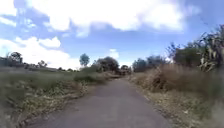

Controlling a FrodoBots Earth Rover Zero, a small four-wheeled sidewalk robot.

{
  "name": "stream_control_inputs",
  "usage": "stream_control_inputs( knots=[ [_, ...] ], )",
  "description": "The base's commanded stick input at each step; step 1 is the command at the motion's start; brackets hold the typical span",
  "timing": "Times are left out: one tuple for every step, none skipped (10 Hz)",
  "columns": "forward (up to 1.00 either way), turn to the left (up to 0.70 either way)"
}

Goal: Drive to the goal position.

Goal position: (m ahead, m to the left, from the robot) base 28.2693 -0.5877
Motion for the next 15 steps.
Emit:
stream_control_inputs(
  knots=[
    [0.85,0.0],
    [0.85,0.0],
    [0.85,0.0],
    [0.85,0.0],
    [0.85,0.0],
    [0.85,0.0],
    [0.85,0.0],
    [0.85,0.0],
    [0.85,0.0],
    [0.85,0.0],
    [0.85,0.0],
    [0.85,0.0],
    [0.85,0.0],
    [0.85,0.0],
    [0.85,0.0]
  ],
)
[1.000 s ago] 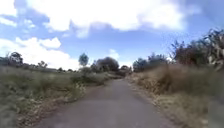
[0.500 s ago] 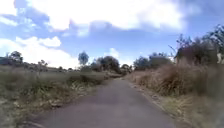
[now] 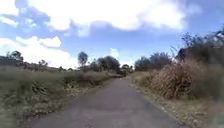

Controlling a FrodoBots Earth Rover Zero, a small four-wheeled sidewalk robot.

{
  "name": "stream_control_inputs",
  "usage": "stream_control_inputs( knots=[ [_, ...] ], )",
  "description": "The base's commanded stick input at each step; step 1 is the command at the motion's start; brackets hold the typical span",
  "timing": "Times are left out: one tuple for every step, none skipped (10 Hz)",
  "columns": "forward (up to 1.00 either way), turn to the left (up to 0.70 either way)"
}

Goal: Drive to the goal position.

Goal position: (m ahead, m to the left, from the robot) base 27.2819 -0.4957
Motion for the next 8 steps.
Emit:
stream_control_inputs(
  knots=[
    [0.85,0.0],
    [0.85,0.0],
    [0.85,0.0],
    [0.85,0.0],
    [0.85,0.0],
    [0.85,0.0],
    [0.85,0.0],
    [0.85,0.0]
  ],
)
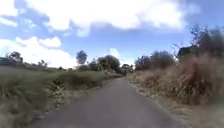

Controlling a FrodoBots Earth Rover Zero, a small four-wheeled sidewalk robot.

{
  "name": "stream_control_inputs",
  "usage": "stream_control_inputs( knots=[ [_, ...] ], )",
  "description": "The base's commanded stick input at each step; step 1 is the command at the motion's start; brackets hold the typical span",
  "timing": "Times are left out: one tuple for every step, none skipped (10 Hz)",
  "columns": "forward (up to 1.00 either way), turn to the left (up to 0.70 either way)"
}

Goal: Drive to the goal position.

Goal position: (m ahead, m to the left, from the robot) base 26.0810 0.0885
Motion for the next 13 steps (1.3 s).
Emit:
stream_control_inputs(
  knots=[
    [0.85,0.0],
    [0.85,0.0],
    [0.85,0.0],
    [0.85,0.0],
    [0.85,0.0],
    [0.85,0.0],
    [0.85,0.0],
    [0.85,0.0],
    [0.85,0.0],
    [0.85,0.0],
    [0.85,0.0],
    [0.85,0.0],
    [0.85,0.0]
  ],
)
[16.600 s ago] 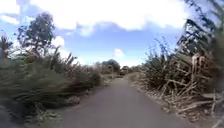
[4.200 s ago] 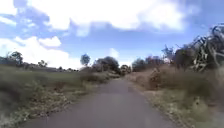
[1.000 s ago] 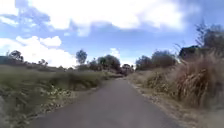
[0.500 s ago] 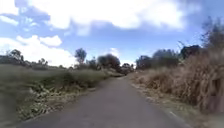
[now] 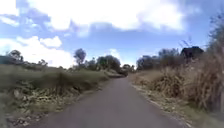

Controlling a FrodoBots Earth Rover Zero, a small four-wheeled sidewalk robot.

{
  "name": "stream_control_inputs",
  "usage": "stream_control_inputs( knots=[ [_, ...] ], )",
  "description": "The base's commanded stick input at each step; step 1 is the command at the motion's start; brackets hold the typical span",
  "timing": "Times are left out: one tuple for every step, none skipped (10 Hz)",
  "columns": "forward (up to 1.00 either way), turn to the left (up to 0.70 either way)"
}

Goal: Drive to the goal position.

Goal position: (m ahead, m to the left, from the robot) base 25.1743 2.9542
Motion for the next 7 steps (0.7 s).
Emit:
stream_control_inputs(
  knots=[
    [0.85,0.0],
    [0.85,0.0],
    [0.85,0.0],
    [0.85,0.0],
    [0.85,0.0],
    [0.85,0.0],
    [0.85,0.0]
  ],
)
